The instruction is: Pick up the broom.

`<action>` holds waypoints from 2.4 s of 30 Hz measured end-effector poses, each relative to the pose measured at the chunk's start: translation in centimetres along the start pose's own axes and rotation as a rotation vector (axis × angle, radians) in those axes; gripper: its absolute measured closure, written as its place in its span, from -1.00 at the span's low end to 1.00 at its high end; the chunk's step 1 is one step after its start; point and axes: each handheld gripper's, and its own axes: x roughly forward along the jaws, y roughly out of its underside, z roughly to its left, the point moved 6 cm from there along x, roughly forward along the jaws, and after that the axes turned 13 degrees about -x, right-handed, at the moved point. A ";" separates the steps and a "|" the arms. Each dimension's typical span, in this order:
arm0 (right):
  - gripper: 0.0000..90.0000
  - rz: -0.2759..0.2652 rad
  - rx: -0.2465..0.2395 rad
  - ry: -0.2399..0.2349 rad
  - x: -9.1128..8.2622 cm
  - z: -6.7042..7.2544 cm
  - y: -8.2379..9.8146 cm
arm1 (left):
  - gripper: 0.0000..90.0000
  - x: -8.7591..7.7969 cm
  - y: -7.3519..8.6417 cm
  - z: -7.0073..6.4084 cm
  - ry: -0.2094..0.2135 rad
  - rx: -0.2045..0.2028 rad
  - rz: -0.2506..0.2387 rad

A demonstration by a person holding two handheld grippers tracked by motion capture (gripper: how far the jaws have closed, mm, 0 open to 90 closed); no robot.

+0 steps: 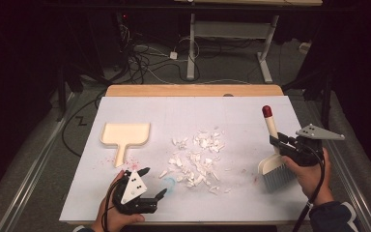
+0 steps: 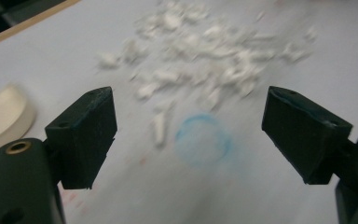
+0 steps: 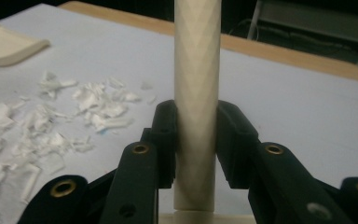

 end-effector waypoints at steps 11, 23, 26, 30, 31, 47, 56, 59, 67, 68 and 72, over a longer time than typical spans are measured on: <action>0.59 -0.098 -0.115 -0.041 -0.7 6.3 -4.0 | -0.59 4.2 -7.3 -8.2 0.242 0.014 -0.088; 0.59 -0.228 -0.137 -0.056 -0.1 12.0 -5.6 | -0.17 9.3 -8.2 -10.8 0.250 -0.068 -0.119; 0.59 -0.237 -0.147 -0.079 -0.1 13.2 -5.7 | 0.06 9.4 -7.9 -10.1 0.265 -0.100 -0.127; 0.58 -0.239 -0.164 -0.079 -0.2 13.9 -5.7 | 0.24 9.4 -7.6 -9.6 0.284 -0.115 -0.104; 0.58 -0.249 -0.159 -0.068 -0.3 13.9 -5.7 | 0.29 9.5 -7.5 -9.4 0.283 -0.126 -0.096; 0.07 -0.348 -0.285 -0.236 -3.5 13.6 -5.8 | 0.44 5.3 -7.3 -7.6 0.343 0.085 0.015; -0.17 -0.188 -0.415 -0.463 -3.3 13.4 -2.6 | 0.44 2.9 -6.3 -6.2 0.399 0.148 0.051; -0.19 -0.152 -0.448 -0.508 -2.6 14.3 -2.1 | 0.44 2.6 -6.0 -6.5 0.440 0.164 0.070; -0.24 -0.069 -0.519 -0.660 -0.8 17.6 -0.8 | 0.43 2.8 -5.3 -7.9 0.549 0.231 0.123; -0.22 -0.069 -0.505 -0.690 -0.7 17.8 -0.7 | 0.43 2.9 -5.3 -8.0 0.555 0.231 0.122; 0.06 -0.069 -0.477 -0.775 0.1 18.6 -0.1 | 0.43 3.2 -5.1 -7.8 0.565 0.220 0.132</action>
